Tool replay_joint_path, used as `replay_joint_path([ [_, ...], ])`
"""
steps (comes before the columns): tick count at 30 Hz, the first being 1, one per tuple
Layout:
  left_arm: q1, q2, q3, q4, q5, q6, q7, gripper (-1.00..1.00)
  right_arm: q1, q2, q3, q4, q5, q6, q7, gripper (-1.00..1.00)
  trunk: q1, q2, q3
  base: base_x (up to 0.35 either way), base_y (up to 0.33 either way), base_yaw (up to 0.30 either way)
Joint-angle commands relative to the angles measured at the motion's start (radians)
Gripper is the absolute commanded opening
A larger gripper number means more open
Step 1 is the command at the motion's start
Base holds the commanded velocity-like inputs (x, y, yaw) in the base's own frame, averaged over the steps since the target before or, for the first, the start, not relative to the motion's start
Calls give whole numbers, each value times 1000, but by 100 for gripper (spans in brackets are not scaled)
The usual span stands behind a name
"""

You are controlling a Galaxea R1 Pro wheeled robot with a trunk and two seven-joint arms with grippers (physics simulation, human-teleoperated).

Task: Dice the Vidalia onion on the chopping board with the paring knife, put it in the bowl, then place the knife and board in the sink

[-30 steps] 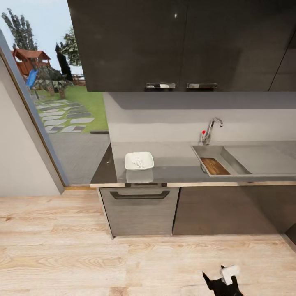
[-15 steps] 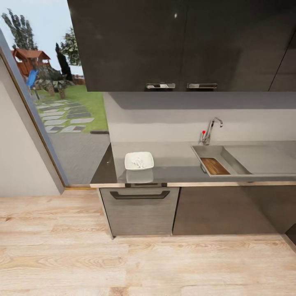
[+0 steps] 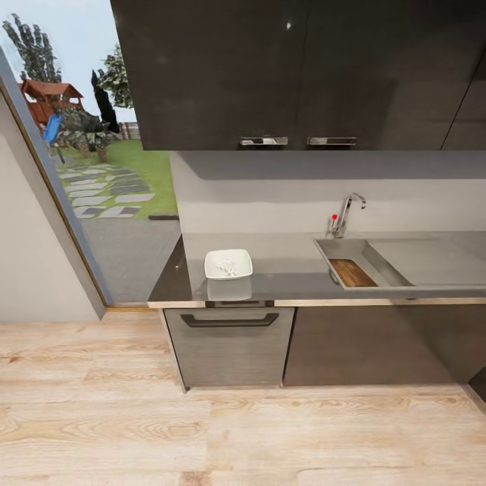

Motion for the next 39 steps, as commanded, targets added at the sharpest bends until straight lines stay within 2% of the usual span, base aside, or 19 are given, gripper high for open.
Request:
replay_joint_path([
  [1,-1,1,-4,1,10,-3,-2,100,-1,0,-2,1,11,-2,-10,100,0,-2,-2,0,0,0],
  [10,-1,0,-4,2,11,-4,-1,100,-1,0,-2,1,11,-2,-11,100,0,-2,4,0,0,0],
  [39,-1,-3,-4,27,12,-5,-1,100,-1,-1,-2,1,11,-2,-11,100,0,-2,50,0,0,0],
])
